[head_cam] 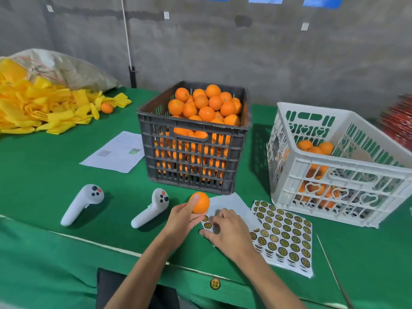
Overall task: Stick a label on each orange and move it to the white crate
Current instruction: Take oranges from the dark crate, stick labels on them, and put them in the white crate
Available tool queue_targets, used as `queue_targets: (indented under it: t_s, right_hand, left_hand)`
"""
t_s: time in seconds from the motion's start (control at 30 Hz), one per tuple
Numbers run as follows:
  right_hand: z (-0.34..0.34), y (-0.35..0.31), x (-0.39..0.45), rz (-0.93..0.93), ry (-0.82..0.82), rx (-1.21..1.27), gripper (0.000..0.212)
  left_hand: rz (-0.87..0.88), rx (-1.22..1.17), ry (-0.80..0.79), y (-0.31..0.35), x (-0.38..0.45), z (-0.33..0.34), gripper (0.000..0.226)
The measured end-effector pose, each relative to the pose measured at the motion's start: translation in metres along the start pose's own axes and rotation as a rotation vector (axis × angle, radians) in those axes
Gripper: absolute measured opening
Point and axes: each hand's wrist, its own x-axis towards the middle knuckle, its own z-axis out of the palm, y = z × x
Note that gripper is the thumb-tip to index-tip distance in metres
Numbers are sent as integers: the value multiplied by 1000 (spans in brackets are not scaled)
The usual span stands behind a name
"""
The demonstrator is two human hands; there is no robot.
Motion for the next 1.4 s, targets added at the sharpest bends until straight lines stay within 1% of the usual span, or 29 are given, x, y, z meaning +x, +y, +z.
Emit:
queue_targets:
  t_s: [0.1,0.2,0.3,0.4,0.6,0.7,0.8,0.97,1.07,1.13,1.17,1.27,1.3,1.33,1.4]
  right_hand:
    - [4,2,2,-47,23,-18,40]
    - [6,4,3,-72,84,-1,34]
    - [8,3,3,-49,124,61,32]
    - [8,4,2,7,120,172,32]
    - [-3,4,6,112,18,361,22]
    - [-8,3,11,157,-72,445,23]
    - [-13,4,16,211,-167,537,13]
    - [-17,6,23,203,-209,525,9]
    - [-15,7,23,160,-242,401,13]
    - [-12,8,21,145,-199,337,15]
    - [-10,8,19,172,-141,369,15]
    - [-10,9,17,355,102,634,15]
    - [-13,8,18,384,177,686,15]
    - [-14,7,19,364,243,695,15]
    - [-19,0,18,217,341,614,14]
  left_hand:
    - [-20,-107,25,1,1,0,74]
    - [-11,-73,46,-1,0,3,74]
    - [-5,-78,60,-2,0,5,73]
    - [5,-71,50,-3,-1,5,72]
    - [32,-50,36,-7,-1,7,76]
    - [50,-43,32,-9,-2,7,76]
    - [74,-46,17,-9,-3,9,74]
    - [83,-18,16,-12,-2,9,67]
    - [78,1,39,-13,-2,10,61]
    - [67,22,55,-14,-3,10,53]
    - [61,42,62,-14,-2,10,51]
    - [22,90,79,-14,-1,11,50]
    - [14,91,81,-12,-1,12,46]
    - [8,93,75,-9,-1,14,42]
    - [26,129,84,-5,-5,19,35]
